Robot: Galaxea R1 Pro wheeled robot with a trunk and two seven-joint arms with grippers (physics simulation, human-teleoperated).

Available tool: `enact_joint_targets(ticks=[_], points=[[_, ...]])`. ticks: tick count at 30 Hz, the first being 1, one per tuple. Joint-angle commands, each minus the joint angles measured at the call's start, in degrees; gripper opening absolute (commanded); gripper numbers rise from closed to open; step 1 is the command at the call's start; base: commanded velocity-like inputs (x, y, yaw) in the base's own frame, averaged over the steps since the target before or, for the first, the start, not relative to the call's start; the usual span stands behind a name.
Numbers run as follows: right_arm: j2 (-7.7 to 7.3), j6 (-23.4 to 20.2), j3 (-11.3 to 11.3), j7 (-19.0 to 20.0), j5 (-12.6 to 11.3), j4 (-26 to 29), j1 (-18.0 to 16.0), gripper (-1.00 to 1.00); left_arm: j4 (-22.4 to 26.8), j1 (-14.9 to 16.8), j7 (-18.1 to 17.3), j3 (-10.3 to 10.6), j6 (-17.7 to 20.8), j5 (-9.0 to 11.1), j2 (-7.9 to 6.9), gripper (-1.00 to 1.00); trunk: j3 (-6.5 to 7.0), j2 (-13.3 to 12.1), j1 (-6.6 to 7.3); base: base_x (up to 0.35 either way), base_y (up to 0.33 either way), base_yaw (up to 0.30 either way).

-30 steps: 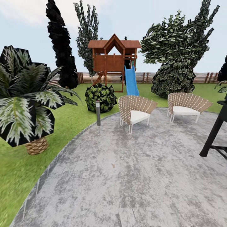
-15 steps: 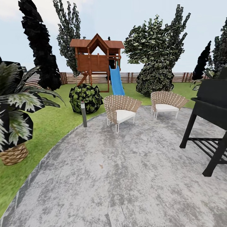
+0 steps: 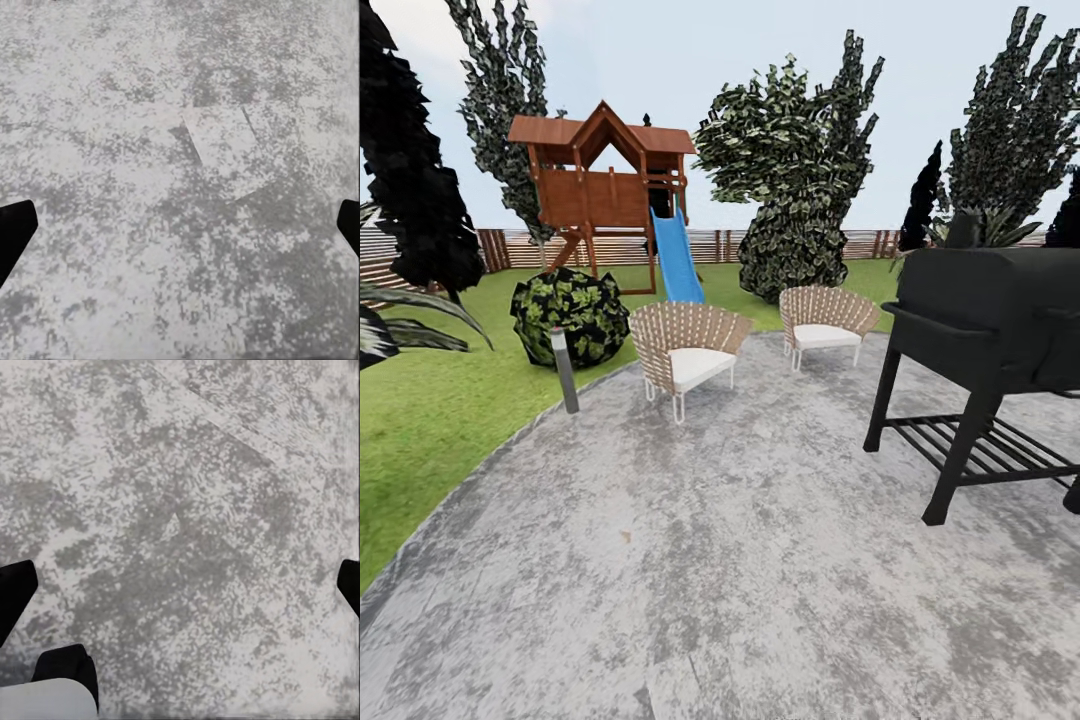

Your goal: In the garden, pick up the pesticide atomizer on the floor and spray pesticide onto both trees until each tree trunk is fully covered.

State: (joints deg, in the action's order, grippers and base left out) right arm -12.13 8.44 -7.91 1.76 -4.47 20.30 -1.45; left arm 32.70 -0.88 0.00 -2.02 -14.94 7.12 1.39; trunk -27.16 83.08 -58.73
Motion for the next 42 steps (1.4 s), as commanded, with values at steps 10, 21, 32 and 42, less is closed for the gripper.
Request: enact_joint_targets(ticks=[10,21,32,42], points=[[0.00,0.0,0.0,0.0,0.0,0.0,0.0,1.00,0.0,0.0,0.0,0.0,0.0,0.0,-0.03,1.00,0.00,0.0,0.00,0.000,-0.073,-0.300],[0.00,0.0,0.0,0.0,0.0,0.0,0.0,1.00,0.0,0.0,0.0,-0.1,0.0,0.0,-0.03,1.00,0.00,0.0,0.00,0.000,-0.002,-0.300],[0.00,-0.1,0.0,0.1,0.0,0.0,0.0,1.00,0.0,0.0,0.0,-0.1,0.0,0.0,-0.03,1.00,-0.30,0.0,0.00,0.000,0.000,-0.299],[0.00,-0.1,0.0,0.1,0.0,0.0,0.0,1.00,0.0,0.0,0.0,-0.1,0.0,0.0,-0.03,1.00,-0.81,0.0,0.00,0.000,0.000,-0.294]])
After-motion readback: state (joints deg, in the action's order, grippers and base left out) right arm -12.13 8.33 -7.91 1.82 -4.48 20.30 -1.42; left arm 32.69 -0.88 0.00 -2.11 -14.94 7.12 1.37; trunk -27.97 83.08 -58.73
